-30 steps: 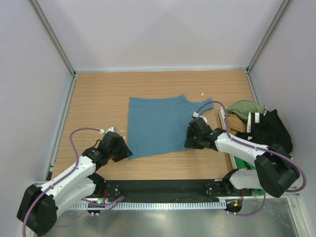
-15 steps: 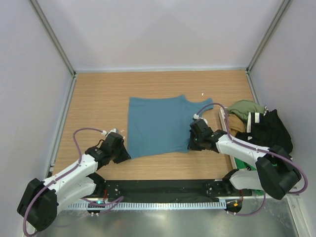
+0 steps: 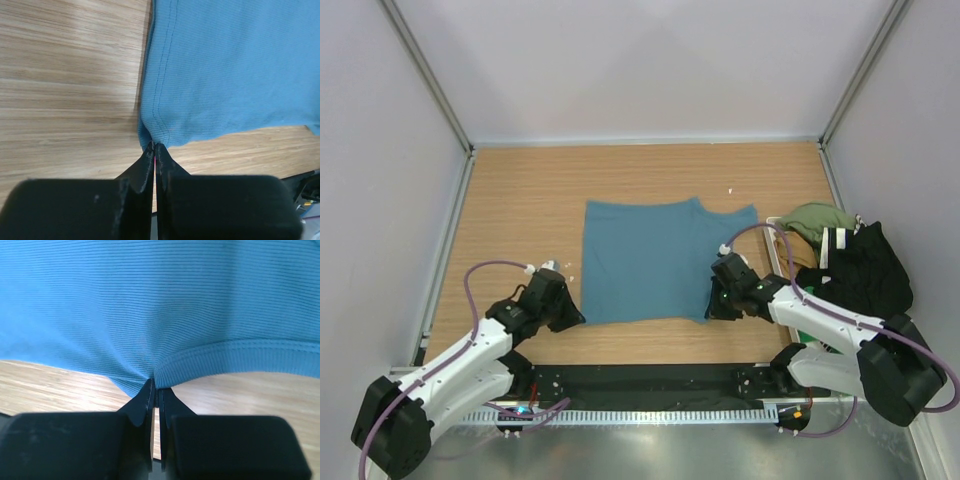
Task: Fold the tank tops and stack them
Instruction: Fold the tank top
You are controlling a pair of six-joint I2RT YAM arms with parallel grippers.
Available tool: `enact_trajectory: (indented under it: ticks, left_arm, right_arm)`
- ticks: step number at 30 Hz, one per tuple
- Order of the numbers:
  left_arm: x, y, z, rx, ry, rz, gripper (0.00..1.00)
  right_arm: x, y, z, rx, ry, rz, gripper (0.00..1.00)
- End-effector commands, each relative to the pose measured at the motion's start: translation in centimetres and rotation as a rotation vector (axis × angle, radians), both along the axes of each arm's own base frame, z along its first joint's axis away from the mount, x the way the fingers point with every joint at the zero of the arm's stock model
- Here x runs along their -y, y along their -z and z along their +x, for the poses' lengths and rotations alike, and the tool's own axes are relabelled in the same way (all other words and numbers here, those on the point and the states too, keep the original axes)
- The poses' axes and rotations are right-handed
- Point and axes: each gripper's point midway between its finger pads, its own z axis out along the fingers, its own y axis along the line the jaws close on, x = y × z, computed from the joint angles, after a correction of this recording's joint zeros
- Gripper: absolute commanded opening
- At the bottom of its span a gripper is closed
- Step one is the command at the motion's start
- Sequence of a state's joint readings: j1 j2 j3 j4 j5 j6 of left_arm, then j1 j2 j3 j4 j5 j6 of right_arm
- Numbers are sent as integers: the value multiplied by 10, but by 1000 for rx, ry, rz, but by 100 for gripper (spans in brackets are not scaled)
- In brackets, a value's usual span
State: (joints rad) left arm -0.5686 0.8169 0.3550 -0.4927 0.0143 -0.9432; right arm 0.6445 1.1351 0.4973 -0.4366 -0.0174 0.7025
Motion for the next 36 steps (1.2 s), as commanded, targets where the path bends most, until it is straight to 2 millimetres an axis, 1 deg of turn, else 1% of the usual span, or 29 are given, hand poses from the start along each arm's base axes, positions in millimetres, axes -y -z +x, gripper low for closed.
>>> enact_trajectory:
  ticks: [1, 3, 5, 7, 8, 9, 10, 12, 13, 14, 16, 19, 20, 22, 23, 25, 29, 31, 36]
  left_arm:
    - [11, -17, 2, 7, 15, -55, 0]
    - [8, -19, 7, 30, -8, -41, 0]
    - [10, -23, 11, 43, -14, -49, 0]
    - [13, -29, 16, 54, -12, -55, 0]
    - [13, -31, 18, 57, -13, -53, 0]
    - [15, -37, 22, 69, -11, -57, 0]
    - [15, -39, 23, 72, -13, -53, 0]
    - [17, -44, 29, 80, -6, -50, 0]
    - [14, -45, 34, 94, -23, -28, 0]
    - [15, -48, 37, 99, -22, -23, 0]
    - [15, -51, 42, 107, -31, -13, 0]
    - [12, -55, 51, 119, -49, 8, 0]
    - [11, -59, 57, 135, -62, 17, 0]
    - [8, -59, 62, 139, -72, 38, 0]
    - [7, -61, 66, 145, -84, 44, 0]
    - [7, -60, 72, 142, -86, 52, 0]
    - [2, -57, 84, 132, -103, 63, 0]
    - [3, -55, 88, 126, -97, 57, 0]
    - [3, -60, 100, 135, -105, 50, 0]
  right_arm:
    - [12, -13, 1, 5, 48, -62, 1]
    - [14, -16, 3, 12, 47, -77, 2]
    - [10, -22, 8, 24, 30, -71, 3]
    - [7, -22, 11, 22, 17, -79, 2]
    - [4, -27, 16, 32, 17, -75, 3]
    - [3, -28, 20, 39, 17, -77, 3]
    - [2, -27, 22, 34, 13, -86, 3]
    - [-5, -35, 34, 57, 7, -84, 3]
    - [-4, -32, 34, 50, 6, -93, 3]
    - [-8, -36, 39, 60, -4, -89, 3]
    - [-13, -36, 46, 55, -13, -92, 3]
    - [-16, -37, 54, 57, -27, -110, 3]
    - [-15, -34, 56, 50, -24, -116, 4]
    - [-17, -36, 63, 58, -27, -116, 5]
    - [-16, -35, 65, 52, -22, -124, 5]
    - [-13, -36, 72, 62, -10, -138, 6]
    - [-8, -33, 81, 52, 0, -158, 6]
    - [-3, -30, 86, 44, 9, -167, 6]
    - [3, -29, 94, 38, 30, -153, 7]
